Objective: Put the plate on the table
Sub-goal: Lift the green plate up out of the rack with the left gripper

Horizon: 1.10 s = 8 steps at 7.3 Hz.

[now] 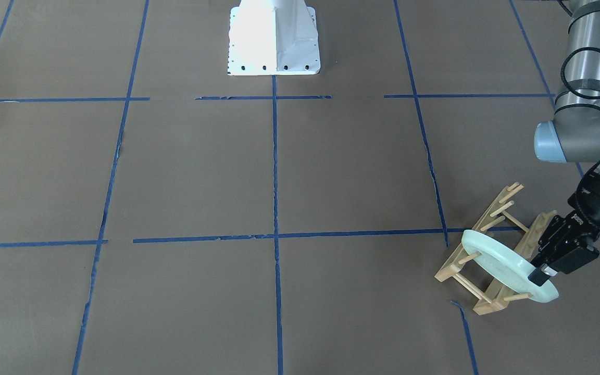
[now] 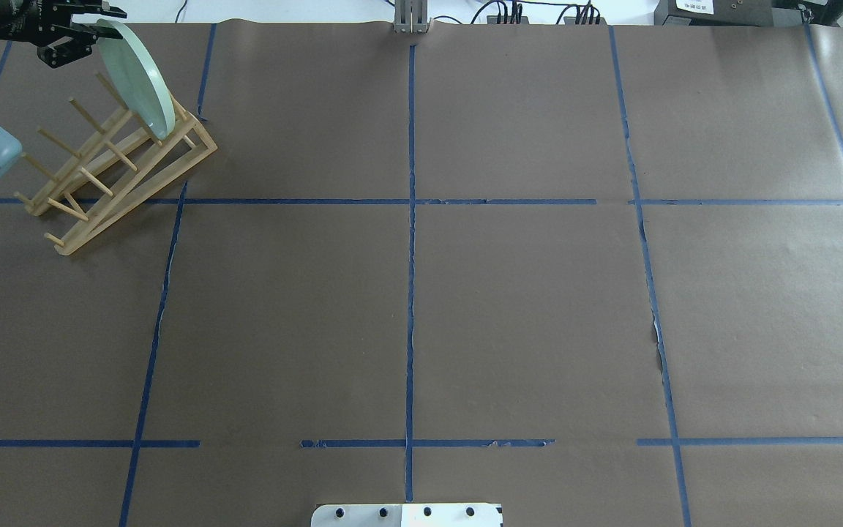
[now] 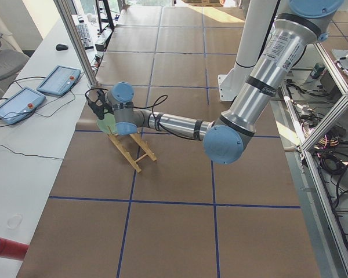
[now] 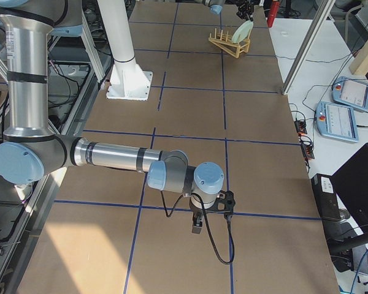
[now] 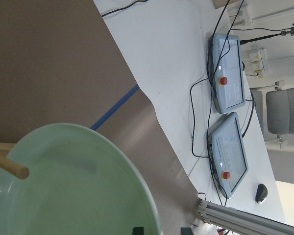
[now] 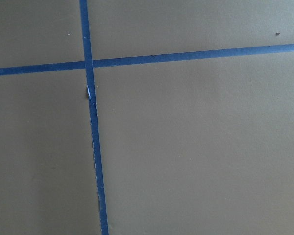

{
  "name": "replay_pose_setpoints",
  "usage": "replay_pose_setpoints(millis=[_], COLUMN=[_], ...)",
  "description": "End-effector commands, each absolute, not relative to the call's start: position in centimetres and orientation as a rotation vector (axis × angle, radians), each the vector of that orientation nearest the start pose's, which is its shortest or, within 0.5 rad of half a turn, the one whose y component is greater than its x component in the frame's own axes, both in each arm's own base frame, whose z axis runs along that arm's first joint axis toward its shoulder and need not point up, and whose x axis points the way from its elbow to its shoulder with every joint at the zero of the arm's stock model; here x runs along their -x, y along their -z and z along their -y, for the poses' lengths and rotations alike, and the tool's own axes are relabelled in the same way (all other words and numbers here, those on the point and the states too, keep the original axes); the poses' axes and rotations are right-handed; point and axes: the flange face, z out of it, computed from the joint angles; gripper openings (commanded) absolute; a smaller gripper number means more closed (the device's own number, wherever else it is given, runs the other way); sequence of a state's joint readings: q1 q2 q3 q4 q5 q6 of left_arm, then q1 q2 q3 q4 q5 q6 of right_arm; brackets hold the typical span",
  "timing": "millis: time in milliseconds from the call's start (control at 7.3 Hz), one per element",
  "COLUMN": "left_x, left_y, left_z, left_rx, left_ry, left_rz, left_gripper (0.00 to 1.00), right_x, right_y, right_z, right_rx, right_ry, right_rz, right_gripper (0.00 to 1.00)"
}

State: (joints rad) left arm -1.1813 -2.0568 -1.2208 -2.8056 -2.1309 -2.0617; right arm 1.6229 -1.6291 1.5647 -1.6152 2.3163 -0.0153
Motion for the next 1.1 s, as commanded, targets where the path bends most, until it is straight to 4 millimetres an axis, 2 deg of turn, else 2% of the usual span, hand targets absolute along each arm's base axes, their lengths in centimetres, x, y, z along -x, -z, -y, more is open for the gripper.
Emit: replay_pose_setpoints(millis=[0, 137, 274, 411, 548, 685, 822, 959], left_x=[-18.3, -16.7, -14.2, -10.4, -8.1, -8.4, -9.4, -11.0], left_y=[-39.5, -37.3, -34.8, -32.7, -29.4, -24.9, -19.4, -14.7], left_z=[66.7, 66.8, 66.4, 66.0, 65.6, 65.5, 65.2, 65.2], left_rx=[-0.012, -0.011, 0.022, 0.050, 0.110, 0.147, 0.184, 0.173], left_ry=[0.988, 1.013, 1.012, 1.018, 1.022, 1.042, 1.039, 0.978], left_rz=[-1.494, -1.536, -1.582, -1.621, -1.660, -1.659, -1.605, -1.538], left_gripper=[0.00, 0.00, 0.00, 0.00, 0.00, 0.00, 0.00, 0.00], right_x=[-9.0, -9.0, -9.0, -9.0, -9.0, -9.0, -9.0, -9.0], right_y=[-69.6, -69.6, -69.6, -69.6, -69.6, -69.6, -69.6, -69.6], right_z=[45.4, 45.4, 45.4, 45.4, 45.4, 45.4, 45.4, 45.4], right_rx=[0.079, 0.079, 0.079, 0.079, 0.079, 0.079, 0.079, 0.079], right_ry=[-0.076, -0.076, -0.076, -0.076, -0.076, -0.076, -0.076, -0.076], right_rz=[0.748, 0.748, 0.748, 0.748, 0.748, 0.748, 0.748, 0.748], right_gripper=[1.00, 1.00, 1.00, 1.00, 1.00, 1.00, 1.00, 1.00])
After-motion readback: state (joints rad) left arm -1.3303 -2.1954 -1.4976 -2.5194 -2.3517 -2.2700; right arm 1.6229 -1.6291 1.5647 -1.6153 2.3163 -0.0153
